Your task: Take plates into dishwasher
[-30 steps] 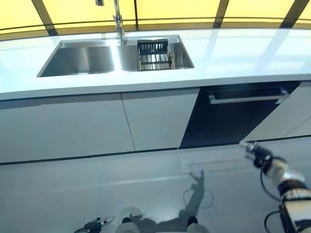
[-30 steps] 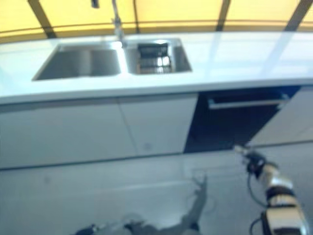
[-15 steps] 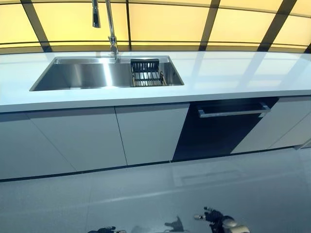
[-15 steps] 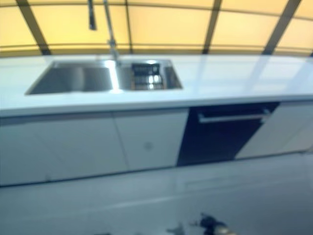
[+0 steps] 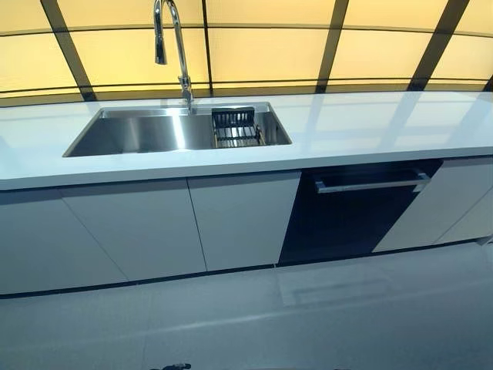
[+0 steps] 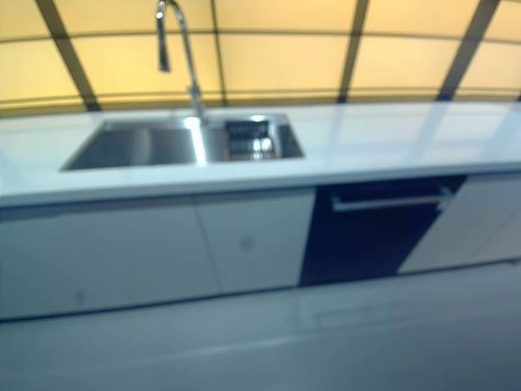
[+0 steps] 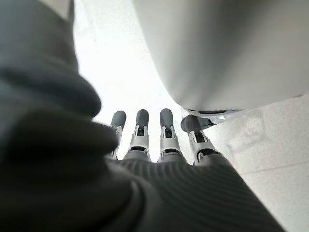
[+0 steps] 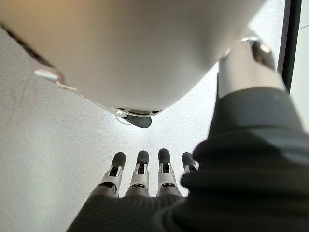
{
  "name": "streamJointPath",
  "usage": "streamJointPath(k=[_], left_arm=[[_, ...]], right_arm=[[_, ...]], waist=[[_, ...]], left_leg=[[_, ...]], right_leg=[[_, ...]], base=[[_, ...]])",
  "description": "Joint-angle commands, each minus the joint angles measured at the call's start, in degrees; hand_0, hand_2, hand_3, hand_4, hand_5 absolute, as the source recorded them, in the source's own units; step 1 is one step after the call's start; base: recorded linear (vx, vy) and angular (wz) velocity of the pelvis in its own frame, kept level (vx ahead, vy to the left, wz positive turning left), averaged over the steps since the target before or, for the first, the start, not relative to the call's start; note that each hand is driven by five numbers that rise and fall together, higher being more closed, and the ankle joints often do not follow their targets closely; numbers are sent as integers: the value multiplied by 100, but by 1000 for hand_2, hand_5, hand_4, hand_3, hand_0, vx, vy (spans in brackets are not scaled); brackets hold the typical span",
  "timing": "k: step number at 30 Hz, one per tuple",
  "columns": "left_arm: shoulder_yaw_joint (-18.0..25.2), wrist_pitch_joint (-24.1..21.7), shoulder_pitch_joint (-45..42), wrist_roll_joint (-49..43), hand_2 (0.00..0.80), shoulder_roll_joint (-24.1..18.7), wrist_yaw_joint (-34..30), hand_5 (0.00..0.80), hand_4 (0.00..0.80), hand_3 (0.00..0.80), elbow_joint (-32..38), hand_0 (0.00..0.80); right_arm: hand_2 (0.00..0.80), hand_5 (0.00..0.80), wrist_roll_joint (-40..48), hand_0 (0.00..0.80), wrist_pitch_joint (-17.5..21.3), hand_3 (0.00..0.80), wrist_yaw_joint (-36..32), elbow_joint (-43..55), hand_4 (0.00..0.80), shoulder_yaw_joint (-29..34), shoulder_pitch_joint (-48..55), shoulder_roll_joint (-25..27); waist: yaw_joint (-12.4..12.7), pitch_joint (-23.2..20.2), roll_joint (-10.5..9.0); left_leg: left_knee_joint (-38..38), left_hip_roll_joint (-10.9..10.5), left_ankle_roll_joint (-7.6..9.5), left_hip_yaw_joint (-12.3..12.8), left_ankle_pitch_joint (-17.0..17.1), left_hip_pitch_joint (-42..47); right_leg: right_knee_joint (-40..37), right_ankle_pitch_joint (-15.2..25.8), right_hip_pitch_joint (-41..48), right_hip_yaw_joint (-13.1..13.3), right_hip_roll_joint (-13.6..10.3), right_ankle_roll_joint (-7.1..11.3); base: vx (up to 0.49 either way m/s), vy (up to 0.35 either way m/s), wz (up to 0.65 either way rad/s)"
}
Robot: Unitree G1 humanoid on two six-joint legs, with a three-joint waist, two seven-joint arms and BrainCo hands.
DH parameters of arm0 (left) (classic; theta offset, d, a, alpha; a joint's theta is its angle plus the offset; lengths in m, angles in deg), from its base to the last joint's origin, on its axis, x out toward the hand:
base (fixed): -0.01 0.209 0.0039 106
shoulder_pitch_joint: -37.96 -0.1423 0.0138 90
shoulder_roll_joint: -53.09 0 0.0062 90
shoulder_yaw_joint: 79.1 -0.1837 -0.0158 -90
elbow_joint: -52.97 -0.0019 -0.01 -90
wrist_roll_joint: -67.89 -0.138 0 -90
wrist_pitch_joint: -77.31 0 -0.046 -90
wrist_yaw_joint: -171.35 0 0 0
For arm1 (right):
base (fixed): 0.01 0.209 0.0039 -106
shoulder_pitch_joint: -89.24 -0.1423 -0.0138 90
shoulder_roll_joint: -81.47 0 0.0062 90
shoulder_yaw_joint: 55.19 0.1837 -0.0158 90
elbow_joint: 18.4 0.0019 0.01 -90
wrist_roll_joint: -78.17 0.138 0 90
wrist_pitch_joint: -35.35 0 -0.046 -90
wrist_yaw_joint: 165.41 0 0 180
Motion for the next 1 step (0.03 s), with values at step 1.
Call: streamJointPath(k=[1], left_arm=[[102,-51,341,216,0,306,-128,0,0,0,-209,0]], right_arm=[[0,0,-28,0,-3,0,-102,-283,0,-62,-384,-54]], waist=[[11,283,-73]], left_leg=[[4,-196,455,11,-12,57]], right_leg=[[91,-56,263,-75,55,-84]], base=[[0,0,0]])
